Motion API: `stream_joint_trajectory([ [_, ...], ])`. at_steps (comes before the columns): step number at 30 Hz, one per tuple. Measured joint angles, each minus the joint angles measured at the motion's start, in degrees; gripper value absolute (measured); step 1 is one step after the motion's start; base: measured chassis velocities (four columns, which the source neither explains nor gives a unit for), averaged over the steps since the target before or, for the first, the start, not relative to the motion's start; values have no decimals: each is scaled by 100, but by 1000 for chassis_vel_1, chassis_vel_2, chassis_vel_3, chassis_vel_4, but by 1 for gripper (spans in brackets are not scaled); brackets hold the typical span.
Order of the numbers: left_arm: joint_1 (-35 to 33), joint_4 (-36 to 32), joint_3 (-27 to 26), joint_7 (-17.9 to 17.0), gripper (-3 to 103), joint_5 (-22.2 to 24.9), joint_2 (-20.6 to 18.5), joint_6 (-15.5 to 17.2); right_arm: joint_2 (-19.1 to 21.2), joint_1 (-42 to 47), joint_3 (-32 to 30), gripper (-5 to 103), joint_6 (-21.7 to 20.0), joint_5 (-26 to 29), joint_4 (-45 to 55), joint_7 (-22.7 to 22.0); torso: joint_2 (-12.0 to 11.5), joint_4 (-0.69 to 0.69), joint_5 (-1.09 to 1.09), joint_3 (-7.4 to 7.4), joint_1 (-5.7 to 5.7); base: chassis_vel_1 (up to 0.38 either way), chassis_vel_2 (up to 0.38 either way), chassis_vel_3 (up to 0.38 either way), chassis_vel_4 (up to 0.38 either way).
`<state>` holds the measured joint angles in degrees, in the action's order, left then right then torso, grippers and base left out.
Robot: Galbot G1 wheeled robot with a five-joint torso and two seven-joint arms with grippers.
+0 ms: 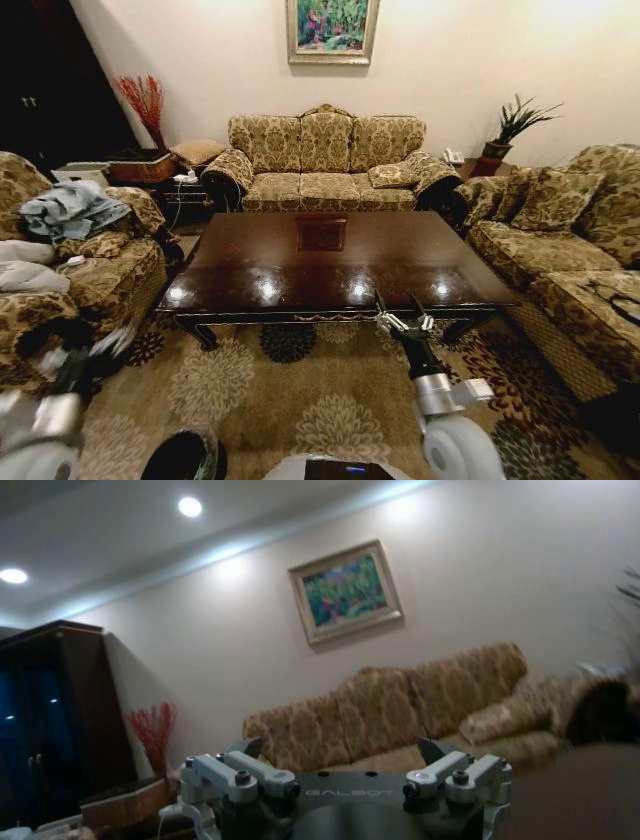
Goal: Move to the front of the table and place the trash on the table into the trash bin.
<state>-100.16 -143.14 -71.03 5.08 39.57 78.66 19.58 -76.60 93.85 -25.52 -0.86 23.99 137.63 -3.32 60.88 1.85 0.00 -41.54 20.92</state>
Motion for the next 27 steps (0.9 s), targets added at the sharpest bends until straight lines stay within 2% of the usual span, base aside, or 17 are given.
stream_joint_trajectory([
  [5,210,-129,662,182,100,258,-477,-62,137,9,-104,100,-135,-175,140,13,0,-1,0,0,0,0,0,0,0],
  [6,210,-129,662,182,100,258,-477,-62,137,9,-104,100,-135,-175,140,13,0,-1,0,0,0,0,0,0,0],
  [9,221,-119,934,84,100,325,-660,-75,84,128,-104,100,-107,-327,193,21,0,-1,1,0,0,0,0,0,0],
  [10,161,-98,1345,-175,100,254,-858,-100,7,269,-110,100,-25,-510,245,27,0,-2,-1,0,0,0,0,0,0],
  [12,129,-86,1551,-289,100,33,-943,-147,-66,392,-156,100,37,-663,281,33,0,-2,-1,0,0,0,0,0,0],
  [13,162,-67,1627,-356,100,-264,-950,-297,-115,522,-173,100,96,-778,319,55,0,-2,-1,0,0,0,0,0,0],
  [16,215,-19,1641,-432,100,-475,-918,-414,-151,613,-156,100,169,-894,324,83,0,-2,0,0,0,0,0,0,0],
  [17,227,60,1669,-576,100,-776,-852,-563,-200,677,-96,100,279,-1095,294,102,0,-2,-1,1,0,0,0,0,0],
  [21,156,87,1705,-717,100,-1149,-755,-636,-258,698,3,100,341,-1252,244,103,0,-1,-1,0,0,0,0,0,0],
  [27,62,-3,1738,-809,100,-1230,-694,-601,-245,663,19,100,272,-1191,257,107,0,-1,0,1,-1,0,0,0,0],
])
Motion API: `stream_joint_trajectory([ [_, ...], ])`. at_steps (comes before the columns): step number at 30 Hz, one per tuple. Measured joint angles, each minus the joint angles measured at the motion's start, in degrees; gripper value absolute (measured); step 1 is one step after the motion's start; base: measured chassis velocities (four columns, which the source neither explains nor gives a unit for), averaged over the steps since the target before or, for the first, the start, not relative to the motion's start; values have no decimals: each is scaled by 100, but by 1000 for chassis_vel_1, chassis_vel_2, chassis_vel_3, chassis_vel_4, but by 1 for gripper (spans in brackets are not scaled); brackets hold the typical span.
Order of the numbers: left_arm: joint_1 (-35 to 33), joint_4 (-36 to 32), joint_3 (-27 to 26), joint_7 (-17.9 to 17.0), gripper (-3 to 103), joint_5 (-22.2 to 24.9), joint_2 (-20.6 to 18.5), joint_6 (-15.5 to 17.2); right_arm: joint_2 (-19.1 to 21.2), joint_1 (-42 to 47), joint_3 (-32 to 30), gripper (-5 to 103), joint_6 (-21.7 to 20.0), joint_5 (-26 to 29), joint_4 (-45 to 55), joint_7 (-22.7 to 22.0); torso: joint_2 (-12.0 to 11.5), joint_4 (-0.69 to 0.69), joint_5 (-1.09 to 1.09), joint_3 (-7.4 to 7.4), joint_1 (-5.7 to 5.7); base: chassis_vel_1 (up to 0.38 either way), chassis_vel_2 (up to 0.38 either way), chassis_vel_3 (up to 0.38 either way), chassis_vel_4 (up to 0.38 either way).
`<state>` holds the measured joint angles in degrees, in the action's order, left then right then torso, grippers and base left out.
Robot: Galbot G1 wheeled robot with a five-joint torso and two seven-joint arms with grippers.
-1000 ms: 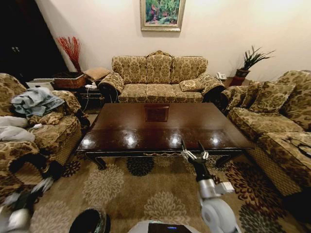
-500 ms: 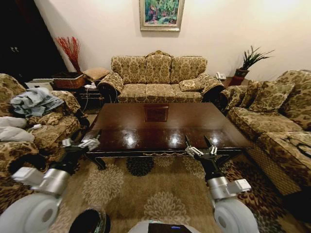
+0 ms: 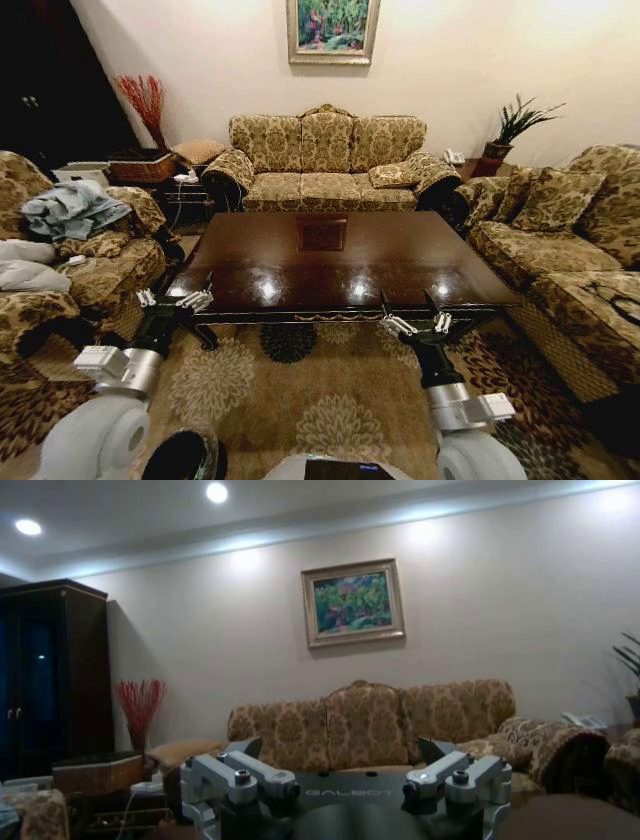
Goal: Move to the front of the table and place the trash on the table into the trash bin.
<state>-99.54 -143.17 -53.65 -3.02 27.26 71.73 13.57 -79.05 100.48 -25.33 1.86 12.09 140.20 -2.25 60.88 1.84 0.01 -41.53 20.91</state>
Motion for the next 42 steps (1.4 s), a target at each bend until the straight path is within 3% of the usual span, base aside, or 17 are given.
stream_joint_trajectory([
  [31,-7,-7,-19,-3,100,15,13,30,14,-28,-12,100,-48,105,8,20,0,0,-3,0,0,-19,-21,18,18],
  [37,-6,-28,-19,4,100,18,15,32,16,-29,-17,100,-48,107,7,19,0,-1,5,0,0,-115,-110,99,92],
  [42,-6,-24,-21,4,100,18,14,32,15,-29,-14,100,-48,109,5,18,0,-1,-3,-1,0,-6,-7,16,9],
])
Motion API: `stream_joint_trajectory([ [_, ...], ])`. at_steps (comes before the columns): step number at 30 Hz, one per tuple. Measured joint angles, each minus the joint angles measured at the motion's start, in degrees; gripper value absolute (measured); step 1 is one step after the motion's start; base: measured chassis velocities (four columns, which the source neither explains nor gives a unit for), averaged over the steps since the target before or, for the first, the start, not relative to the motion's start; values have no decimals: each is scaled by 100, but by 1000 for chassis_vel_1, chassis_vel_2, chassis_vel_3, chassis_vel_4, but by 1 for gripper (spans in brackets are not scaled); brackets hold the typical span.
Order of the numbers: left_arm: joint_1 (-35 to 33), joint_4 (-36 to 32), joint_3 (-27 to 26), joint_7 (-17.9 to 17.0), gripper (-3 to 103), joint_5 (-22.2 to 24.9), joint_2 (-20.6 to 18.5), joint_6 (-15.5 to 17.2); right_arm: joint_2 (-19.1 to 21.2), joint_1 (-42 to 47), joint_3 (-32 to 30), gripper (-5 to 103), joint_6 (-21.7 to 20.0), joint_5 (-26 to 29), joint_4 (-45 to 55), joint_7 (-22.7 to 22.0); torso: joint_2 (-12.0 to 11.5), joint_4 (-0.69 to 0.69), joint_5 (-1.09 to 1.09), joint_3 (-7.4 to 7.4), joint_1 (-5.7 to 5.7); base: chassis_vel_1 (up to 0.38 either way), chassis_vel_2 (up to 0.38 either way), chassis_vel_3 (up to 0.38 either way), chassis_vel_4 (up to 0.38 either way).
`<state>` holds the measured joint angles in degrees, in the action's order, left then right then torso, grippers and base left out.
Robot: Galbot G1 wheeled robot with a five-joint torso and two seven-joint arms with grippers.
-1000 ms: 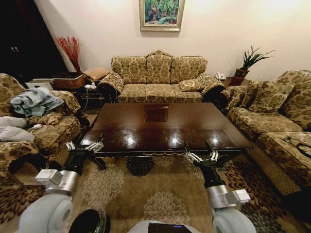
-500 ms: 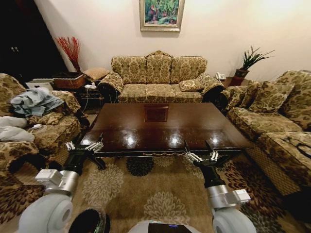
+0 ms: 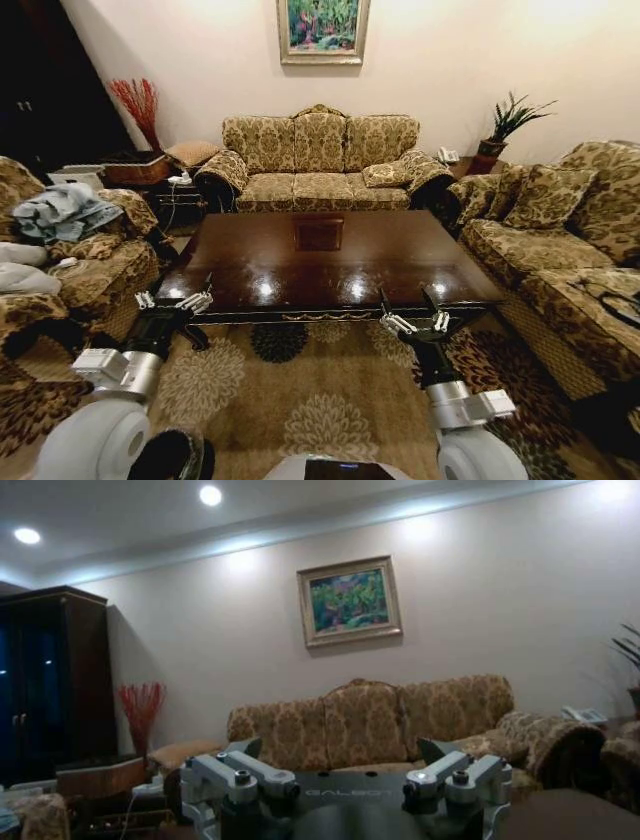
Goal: Move to the front of the table and place the trash on the table into the trash bin.
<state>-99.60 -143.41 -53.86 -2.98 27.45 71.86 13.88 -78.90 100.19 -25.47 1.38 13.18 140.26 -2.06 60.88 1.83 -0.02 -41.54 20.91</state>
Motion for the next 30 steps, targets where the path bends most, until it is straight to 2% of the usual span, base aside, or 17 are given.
stream_joint_trajectory([
  [30,0,16,0,-1,100,1,0,0,-1,-1,1,100,1,0,-1,0,0,0,2,0,1,19,18,12,15],
])
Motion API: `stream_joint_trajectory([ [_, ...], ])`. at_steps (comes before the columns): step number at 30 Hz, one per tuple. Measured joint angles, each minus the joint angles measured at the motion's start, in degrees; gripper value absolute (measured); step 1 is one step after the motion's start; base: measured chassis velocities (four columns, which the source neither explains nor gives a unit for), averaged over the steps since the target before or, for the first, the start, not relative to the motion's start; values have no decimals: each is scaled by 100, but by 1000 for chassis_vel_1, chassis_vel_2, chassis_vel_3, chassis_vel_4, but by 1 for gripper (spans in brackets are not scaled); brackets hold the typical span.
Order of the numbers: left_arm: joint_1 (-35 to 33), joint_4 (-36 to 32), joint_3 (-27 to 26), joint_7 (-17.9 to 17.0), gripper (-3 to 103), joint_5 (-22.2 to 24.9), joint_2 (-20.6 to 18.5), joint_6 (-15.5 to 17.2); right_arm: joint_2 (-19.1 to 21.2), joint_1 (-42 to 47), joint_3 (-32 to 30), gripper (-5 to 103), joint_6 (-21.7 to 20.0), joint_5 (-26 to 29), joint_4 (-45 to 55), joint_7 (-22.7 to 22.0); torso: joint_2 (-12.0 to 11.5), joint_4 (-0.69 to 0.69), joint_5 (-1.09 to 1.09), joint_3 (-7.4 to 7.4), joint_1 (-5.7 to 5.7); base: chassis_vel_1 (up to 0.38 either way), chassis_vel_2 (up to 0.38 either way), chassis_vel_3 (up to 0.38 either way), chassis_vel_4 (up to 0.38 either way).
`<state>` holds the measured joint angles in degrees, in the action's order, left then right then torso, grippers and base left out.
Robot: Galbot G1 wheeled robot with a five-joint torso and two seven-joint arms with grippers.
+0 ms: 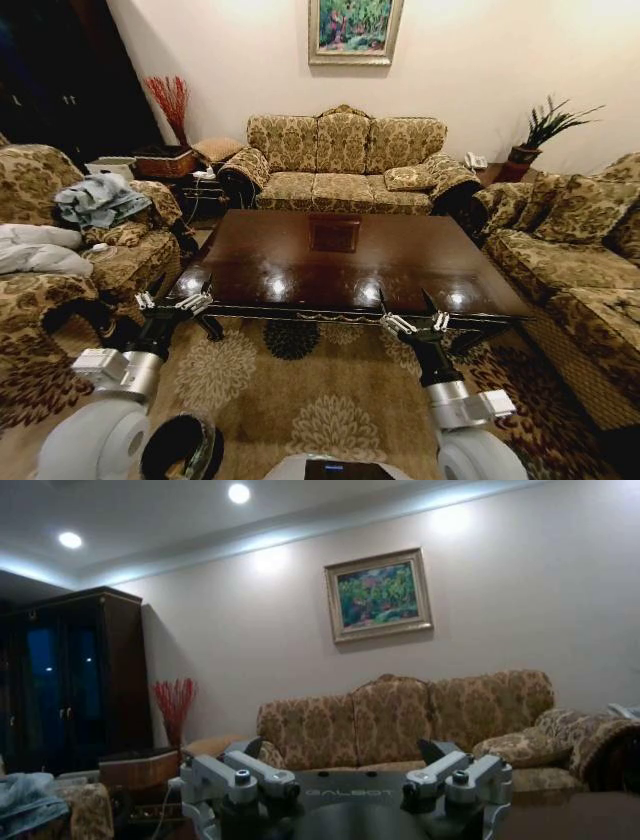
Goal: Move to the front of the table and place the trash on the table into the trash bin.
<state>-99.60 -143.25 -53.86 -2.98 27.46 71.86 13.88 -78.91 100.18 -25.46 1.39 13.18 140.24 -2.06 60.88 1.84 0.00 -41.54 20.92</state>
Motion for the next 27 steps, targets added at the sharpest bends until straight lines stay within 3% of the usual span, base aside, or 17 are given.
stream_joint_trajectory([
  [27,0,1,0,1,100,0,1,0,0,2,0,100,0,0,0,0,3,0,1,2,-5,140,-145,-147,156],
])
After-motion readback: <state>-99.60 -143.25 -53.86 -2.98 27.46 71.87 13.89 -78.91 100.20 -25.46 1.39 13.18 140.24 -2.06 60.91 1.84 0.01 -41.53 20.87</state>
